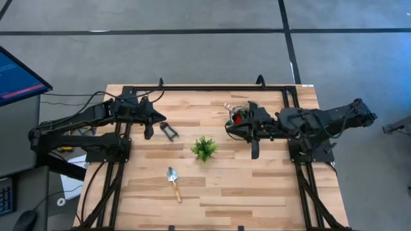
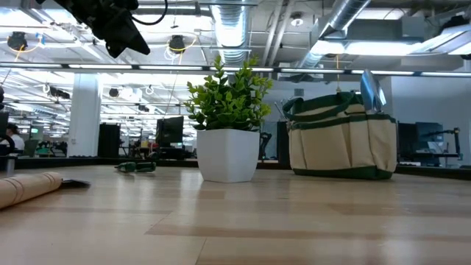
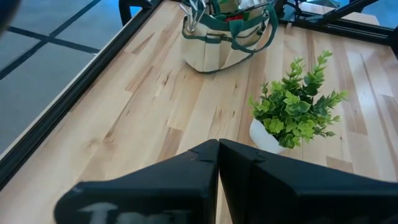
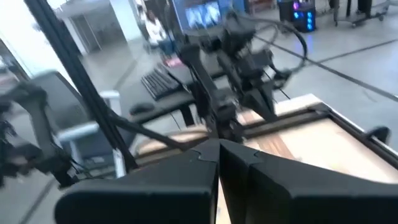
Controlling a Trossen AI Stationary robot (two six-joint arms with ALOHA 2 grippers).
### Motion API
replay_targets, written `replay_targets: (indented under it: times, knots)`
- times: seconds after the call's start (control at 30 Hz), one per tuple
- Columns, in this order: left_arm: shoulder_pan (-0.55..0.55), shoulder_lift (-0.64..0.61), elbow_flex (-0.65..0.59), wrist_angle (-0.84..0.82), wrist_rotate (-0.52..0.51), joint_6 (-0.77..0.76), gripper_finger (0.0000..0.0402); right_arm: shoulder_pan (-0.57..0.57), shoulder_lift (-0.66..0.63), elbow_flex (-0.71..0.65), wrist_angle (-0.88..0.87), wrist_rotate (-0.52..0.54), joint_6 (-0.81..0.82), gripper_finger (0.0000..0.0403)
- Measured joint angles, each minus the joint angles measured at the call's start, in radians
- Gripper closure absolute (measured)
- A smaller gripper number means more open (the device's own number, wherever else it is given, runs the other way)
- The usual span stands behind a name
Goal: Pick & Place Garden tools in Gardening bag
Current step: Put the brown trowel into the brown gardening bag
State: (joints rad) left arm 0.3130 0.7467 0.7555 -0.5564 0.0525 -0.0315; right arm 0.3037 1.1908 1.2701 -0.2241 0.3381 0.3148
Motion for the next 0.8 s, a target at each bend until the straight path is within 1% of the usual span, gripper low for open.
replay_targets:
  times: [0.13, 0.2, 0.27, 0.47, 0.53, 0.67, 0.8]
  knots:
    - [0.0, 0.0, 0.0, 0.0, 0.0, 0.0, 0.0401, -0.03, 0.0, -0.002, -0.082, -0.028, -0.011, 0.0403]
    - [0.0, 0.0, 0.0, 0.0, 0.0, 0.0, 0.0401, -0.037, -0.003, -0.029, -0.076, -0.036, -0.011, 0.0403]
    - [0.0, 0.0, 0.0, 0.0, 0.0, 0.0, 0.0401, -0.04, -0.021, -0.086, -0.055, -0.065, -0.008, 0.0403]
    - [0.0, 0.0, 0.0, 0.0, 0.0, -0.002, 0.0401, -0.074, -0.123, -0.33, 0.234, -0.15, 0.028, 0.0403]
    - [0.0, 0.0, 0.0, 0.0, 0.0, -0.002, 0.0401, -0.091, -0.177, -0.403, 0.301, -0.153, 0.053, 0.0403]
    - [0.0, 0.001, 0.0, 0.0, 0.0, -0.003, 0.0401, -0.123, -0.283, -0.504, 0.326, -0.151, 0.102, 0.0403]
    - [0.0, 0.001, 0.0, 0.0, 0.0, -0.003, 0.0401, -0.145, -0.346, -0.546, 0.32, -0.139, 0.098, 0.0403]
